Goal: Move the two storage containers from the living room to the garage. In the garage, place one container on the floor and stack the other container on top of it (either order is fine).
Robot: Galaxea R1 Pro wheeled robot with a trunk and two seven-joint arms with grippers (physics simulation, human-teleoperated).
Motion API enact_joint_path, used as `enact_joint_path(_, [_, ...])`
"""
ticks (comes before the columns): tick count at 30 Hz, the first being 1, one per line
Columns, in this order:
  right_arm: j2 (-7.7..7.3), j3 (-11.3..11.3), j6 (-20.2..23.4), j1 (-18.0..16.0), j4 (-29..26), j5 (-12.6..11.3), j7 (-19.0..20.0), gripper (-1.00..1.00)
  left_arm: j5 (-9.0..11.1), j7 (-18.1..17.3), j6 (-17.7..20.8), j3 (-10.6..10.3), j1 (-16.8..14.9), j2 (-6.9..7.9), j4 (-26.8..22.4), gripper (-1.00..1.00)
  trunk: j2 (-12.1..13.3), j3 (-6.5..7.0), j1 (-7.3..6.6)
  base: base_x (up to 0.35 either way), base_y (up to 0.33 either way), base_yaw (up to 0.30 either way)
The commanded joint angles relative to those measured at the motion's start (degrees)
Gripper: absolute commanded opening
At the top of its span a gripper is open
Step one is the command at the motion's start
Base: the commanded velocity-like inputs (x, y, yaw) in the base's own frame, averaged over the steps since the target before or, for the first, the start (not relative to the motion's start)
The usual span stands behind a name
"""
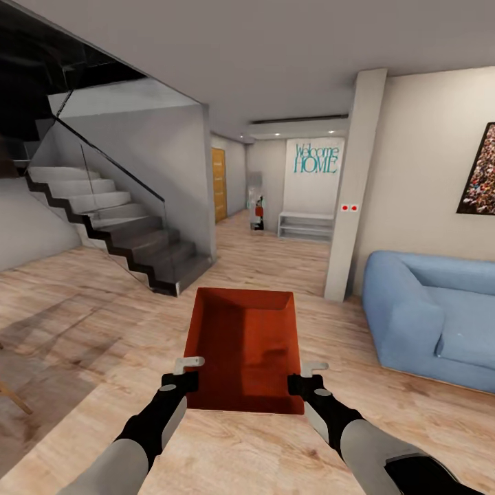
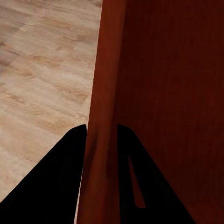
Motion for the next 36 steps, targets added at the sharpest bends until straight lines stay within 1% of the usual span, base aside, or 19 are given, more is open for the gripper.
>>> enact_joint_path(1, [0.03, -1.39, -2.64, -0.08, -0.10, 0.07, -4.50, -1.00, -0.11, 2.32, 0.44, 0.38, 0.01, -0.08, 0.05, -1.00, -0.07, -0.04, 0.05, 0.318, 0.095, -0.001])
enact_joint_path(27, [0.10, -1.39, -2.61, -0.08, -0.07, 0.08, -4.57, -1.00, -0.11, 2.32, 0.44, 0.47, 0.01, -0.08, 0.13, -1.00, -0.07, 0.04, 0.05, 0.318, 0.095, 0.000])
enact_joint_path(36, [0.03, -1.48, -2.61, -0.08, -0.16, 0.07, -4.91, -1.00, -0.11, 2.32, 0.44, 0.47, 0.01, -0.08, 0.05, -1.00, -0.07, 0.04, 0.05, 0.318, 0.095, -0.189])
